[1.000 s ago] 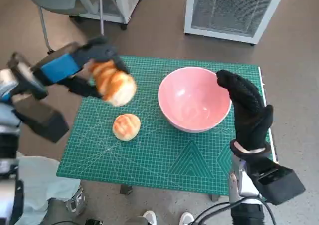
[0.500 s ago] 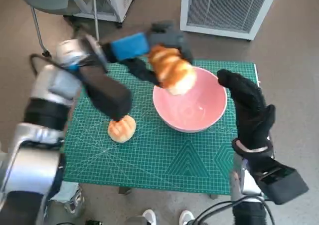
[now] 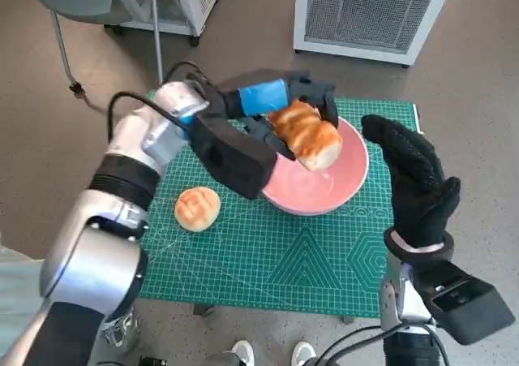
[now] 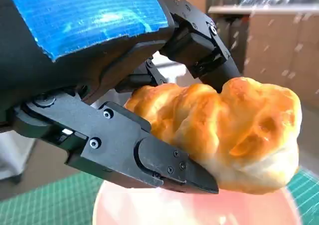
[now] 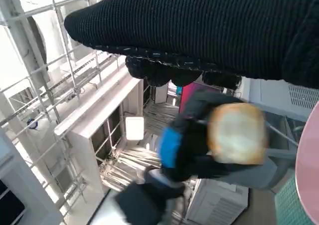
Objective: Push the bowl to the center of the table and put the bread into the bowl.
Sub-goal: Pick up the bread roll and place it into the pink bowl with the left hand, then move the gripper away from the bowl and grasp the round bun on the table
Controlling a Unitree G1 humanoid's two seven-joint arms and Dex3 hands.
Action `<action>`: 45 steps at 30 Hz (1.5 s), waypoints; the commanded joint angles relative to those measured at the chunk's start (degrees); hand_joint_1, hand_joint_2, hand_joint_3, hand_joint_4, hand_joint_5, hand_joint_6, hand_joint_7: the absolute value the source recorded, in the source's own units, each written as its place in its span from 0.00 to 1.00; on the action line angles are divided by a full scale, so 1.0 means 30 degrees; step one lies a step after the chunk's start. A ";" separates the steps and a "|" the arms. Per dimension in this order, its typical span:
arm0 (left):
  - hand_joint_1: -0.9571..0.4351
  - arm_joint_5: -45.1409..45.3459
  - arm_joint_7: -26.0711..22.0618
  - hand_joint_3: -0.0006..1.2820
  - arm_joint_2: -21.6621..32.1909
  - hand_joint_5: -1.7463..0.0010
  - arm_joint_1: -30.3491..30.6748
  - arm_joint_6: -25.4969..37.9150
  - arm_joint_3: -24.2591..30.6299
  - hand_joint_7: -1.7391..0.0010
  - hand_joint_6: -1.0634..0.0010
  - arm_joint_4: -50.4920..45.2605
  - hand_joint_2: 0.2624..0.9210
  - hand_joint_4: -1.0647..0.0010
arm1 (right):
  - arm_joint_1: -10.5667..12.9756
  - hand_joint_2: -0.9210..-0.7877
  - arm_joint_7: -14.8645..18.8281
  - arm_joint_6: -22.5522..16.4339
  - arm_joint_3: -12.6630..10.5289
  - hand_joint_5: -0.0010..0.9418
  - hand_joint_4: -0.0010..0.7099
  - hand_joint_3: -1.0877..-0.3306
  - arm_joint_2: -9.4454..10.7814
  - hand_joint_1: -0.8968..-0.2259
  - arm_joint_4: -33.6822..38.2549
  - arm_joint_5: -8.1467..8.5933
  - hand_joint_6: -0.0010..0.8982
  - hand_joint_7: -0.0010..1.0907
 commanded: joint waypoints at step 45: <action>0.52 -0.4574 -0.4309 0.00 0.8558 0.99 0.6122 -0.4342 0.3751 0.97 0.72 -0.7040 0.89 0.92 | 0.0644 0.00 -0.0927 0.0821 0.0290 0.10 0.35 0.34 0.0715 0.54 -0.0493 -0.0876 0.00 0.60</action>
